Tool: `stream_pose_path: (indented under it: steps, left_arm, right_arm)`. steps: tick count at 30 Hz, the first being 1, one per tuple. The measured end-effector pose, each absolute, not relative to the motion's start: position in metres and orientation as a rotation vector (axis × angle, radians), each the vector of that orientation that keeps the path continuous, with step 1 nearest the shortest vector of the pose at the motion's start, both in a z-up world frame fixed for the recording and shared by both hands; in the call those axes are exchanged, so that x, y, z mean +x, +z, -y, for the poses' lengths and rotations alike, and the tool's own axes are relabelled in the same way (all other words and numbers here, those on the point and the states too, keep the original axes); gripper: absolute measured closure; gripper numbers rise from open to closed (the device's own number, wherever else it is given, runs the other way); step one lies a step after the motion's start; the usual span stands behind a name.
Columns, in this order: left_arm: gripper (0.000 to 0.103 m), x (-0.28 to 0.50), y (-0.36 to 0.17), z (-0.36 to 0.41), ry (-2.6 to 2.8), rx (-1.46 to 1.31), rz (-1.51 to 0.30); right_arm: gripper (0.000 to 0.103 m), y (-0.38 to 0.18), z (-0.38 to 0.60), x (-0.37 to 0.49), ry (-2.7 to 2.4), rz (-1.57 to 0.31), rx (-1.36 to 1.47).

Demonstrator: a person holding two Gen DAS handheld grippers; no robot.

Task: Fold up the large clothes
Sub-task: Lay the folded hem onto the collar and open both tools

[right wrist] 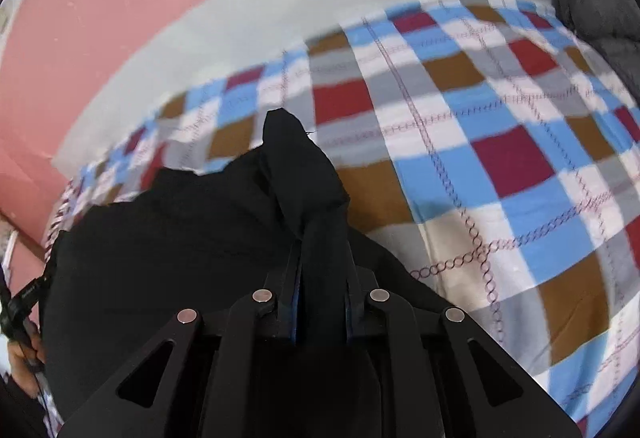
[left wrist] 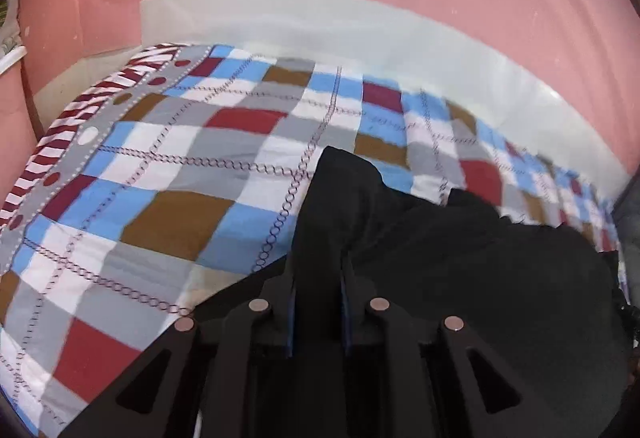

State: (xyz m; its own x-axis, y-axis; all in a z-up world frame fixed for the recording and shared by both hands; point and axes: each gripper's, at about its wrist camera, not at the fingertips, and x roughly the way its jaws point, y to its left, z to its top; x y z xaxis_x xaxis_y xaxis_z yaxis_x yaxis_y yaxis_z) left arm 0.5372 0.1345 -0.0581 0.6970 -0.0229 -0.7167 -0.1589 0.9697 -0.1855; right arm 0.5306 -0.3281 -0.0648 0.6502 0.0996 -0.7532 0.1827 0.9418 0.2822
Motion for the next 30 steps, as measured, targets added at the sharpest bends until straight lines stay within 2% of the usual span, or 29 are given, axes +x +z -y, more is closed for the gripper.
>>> stream_pose_path:
  steps: [6,11,16,19,23,26,30]
  left_arm:
    - [0.072,0.543,-0.072,-0.136,0.094,-0.247,-0.82]
    - [0.069,0.528,-0.051,-0.142,0.103,-0.248,-0.822]
    - [0.071,0.481,-0.016,-0.148,0.096,-0.24,-0.762]
    - [0.071,0.44,-0.007,-0.131,-0.016,-0.274,-0.735]
    - [0.07,0.404,-0.031,-0.061,-0.232,-0.246,-0.778]
    - [0.07,0.402,-0.062,-0.019,-0.241,-0.125,-0.817]
    - [0.066,0.411,-0.069,-0.023,-0.222,-0.146,-0.809]
  right_arm:
    - [0.08,-0.082,0.329,0.535,-0.075,-0.89,0.344]
    - [0.066,-0.059,0.329,0.514,-0.123,-0.875,0.307]
    - [0.065,-0.028,0.316,0.466,-0.088,-0.786,0.258]
    - [0.065,-0.019,0.277,0.435,0.014,-0.759,0.214]
    - [0.065,-0.034,0.227,0.425,0.122,-0.795,0.13]
    - [0.065,-0.056,0.216,0.434,0.114,-0.828,0.085]
    - [0.065,-0.056,0.232,0.439,0.096,-0.839,0.144]
